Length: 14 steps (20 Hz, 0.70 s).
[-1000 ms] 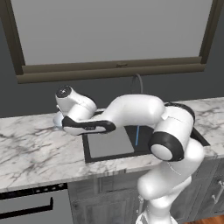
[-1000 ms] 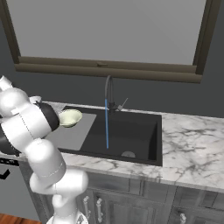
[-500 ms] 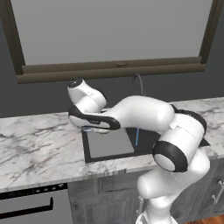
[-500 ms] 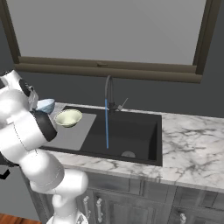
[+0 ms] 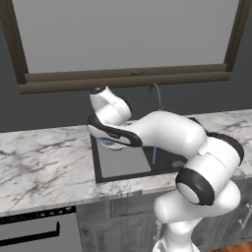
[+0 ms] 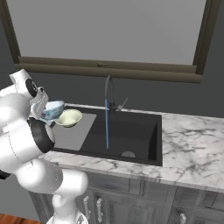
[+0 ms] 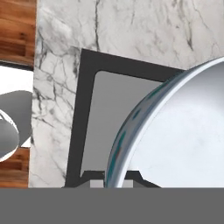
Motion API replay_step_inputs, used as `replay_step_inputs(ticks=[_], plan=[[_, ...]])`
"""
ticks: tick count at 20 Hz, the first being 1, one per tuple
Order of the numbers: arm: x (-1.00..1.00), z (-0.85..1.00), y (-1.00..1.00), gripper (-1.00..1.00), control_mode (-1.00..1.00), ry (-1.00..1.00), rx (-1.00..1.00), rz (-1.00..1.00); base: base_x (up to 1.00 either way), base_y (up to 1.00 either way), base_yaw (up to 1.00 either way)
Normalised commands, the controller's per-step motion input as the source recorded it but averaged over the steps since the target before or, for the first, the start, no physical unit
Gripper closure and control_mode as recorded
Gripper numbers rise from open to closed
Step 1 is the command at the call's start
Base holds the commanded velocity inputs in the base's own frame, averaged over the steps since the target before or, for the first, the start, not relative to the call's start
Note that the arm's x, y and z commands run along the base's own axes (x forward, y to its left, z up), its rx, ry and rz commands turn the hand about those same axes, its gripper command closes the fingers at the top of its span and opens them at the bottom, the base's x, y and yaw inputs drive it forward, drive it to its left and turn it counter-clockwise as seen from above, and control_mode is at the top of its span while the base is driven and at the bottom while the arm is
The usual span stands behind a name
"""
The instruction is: Rinse each bowl for a few seconds and place them down in the sink or on the counter.
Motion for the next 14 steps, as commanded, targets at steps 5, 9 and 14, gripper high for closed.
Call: replay_step_inputs(ticks=[5, 9, 14], plan=[[0.00, 0.01, -0.37, 1.00, -1.00, 0.01, 0.00, -0.04, 0.00, 0.00, 0.00], [0.02, 0.08, -0.27, 1.00, -1.00, 0.00, 0.00, -0.04, 0.00, 0.00, 0.00], [0.00, 0.01, -0.28, 1.00, -1.00, 0.01, 0.00, -0.06, 0.00, 0.00, 0.00]])
